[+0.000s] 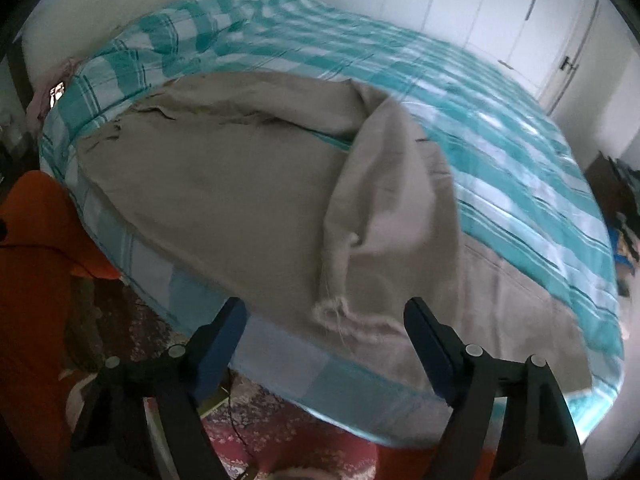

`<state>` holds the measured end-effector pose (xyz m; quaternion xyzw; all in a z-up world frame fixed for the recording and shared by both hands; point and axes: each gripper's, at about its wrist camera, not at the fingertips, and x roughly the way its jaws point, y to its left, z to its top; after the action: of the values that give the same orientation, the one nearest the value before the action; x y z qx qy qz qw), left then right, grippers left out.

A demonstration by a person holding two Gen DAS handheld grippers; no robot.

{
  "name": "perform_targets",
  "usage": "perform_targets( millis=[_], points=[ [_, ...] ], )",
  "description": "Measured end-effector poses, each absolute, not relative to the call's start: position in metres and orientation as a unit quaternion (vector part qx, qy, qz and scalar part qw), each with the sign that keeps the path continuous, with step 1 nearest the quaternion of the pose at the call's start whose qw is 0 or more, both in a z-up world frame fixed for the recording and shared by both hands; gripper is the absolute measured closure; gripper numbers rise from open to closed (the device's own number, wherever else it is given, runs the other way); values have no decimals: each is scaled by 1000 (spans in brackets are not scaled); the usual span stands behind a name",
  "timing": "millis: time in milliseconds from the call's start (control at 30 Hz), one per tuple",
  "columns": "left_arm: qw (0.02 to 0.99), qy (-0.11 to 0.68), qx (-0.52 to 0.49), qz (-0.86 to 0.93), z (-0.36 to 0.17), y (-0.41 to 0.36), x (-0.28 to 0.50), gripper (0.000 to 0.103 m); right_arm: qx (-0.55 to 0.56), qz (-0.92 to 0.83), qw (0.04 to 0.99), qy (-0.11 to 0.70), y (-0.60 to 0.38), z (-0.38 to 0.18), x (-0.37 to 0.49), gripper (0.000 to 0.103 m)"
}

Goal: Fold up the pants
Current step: 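Grasp the folded-back trouser leg cuff with the right gripper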

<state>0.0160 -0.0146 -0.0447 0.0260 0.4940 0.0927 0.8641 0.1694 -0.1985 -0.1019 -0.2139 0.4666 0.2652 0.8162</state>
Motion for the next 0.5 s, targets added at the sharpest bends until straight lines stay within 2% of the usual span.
perform_targets(
  millis=[67, 133, 200, 233, 267, 333, 500],
  points=[
    [862, 497, 25, 95, -47, -14, 17, 1, -220, 268, 810, 473, -192, -115, 180, 38],
    [860, 500, 26, 96, -49, -13, 18, 1, -237, 274, 798, 482, -184, -132, 190, 38],
    [858, 504, 28, 96, -53, -13, 19, 1, -259, 271, 783, 496, -180, -150, 198, 52],
    [856, 507, 27, 97, -54, -12, 20, 1, -265, 268, 778, 502, -181, -155, 200, 73],
    [854, 510, 26, 97, -56, -11, 21, 1, -264, 262, 775, 510, -185, -160, 204, 89],
    [849, 519, 22, 98, -62, -9, 25, 1, -237, 253, 787, 511, -197, -154, 207, 95],
    [835, 542, 19, 93, -76, -7, 42, 1, -237, 267, 797, 487, -205, -112, 206, 97]
  ],
)
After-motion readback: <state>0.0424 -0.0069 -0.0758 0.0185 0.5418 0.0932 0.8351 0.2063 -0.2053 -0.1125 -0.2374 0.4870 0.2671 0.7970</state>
